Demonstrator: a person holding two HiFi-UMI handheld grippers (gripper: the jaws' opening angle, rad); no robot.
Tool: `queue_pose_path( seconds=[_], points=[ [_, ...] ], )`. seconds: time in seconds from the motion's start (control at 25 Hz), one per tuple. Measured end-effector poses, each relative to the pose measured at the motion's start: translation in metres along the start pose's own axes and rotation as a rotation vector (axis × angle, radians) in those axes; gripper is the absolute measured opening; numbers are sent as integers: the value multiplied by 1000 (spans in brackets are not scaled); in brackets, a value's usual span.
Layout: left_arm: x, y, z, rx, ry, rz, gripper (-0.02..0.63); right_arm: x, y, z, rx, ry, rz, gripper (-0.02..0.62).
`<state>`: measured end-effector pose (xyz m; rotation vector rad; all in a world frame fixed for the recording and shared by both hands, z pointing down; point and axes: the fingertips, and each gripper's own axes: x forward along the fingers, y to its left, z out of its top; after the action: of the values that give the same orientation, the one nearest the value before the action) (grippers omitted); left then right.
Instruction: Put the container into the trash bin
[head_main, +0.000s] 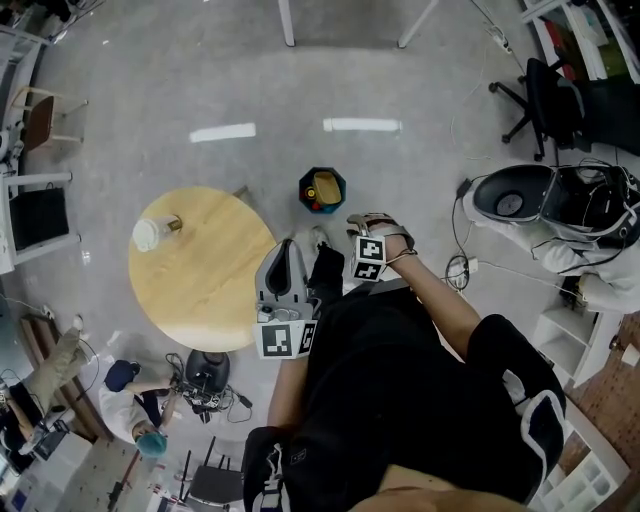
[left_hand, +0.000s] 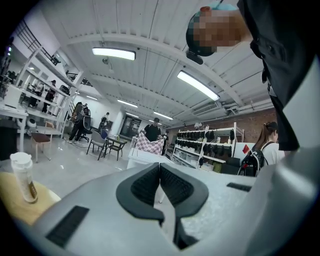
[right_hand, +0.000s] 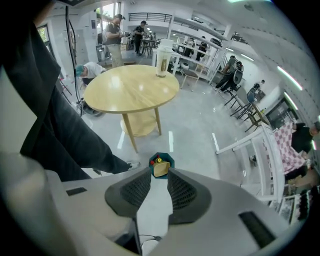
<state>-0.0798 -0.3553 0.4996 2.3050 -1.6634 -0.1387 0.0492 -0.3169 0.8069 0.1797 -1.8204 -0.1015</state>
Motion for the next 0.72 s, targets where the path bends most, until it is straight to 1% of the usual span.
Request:
queue_pose_path(
  seconds=[0.16, 0.28, 0.44, 0.72],
  points=[
    [-9, -17, -2, 15, -11, -7, 11, -19, 1, 0, 76, -69, -34, 41],
    [-21, -39, 0, 31, -28, -17, 11, -39, 5, -6, 198, -141, -46, 34],
    [-41, -76, 2, 59, -57, -19, 11, -74, 7, -20, 370, -257, -84, 28],
    [-99, -152, -16, 85, -81, 33, 11, -155, 35, -52, 521, -469, -158, 28]
  ],
)
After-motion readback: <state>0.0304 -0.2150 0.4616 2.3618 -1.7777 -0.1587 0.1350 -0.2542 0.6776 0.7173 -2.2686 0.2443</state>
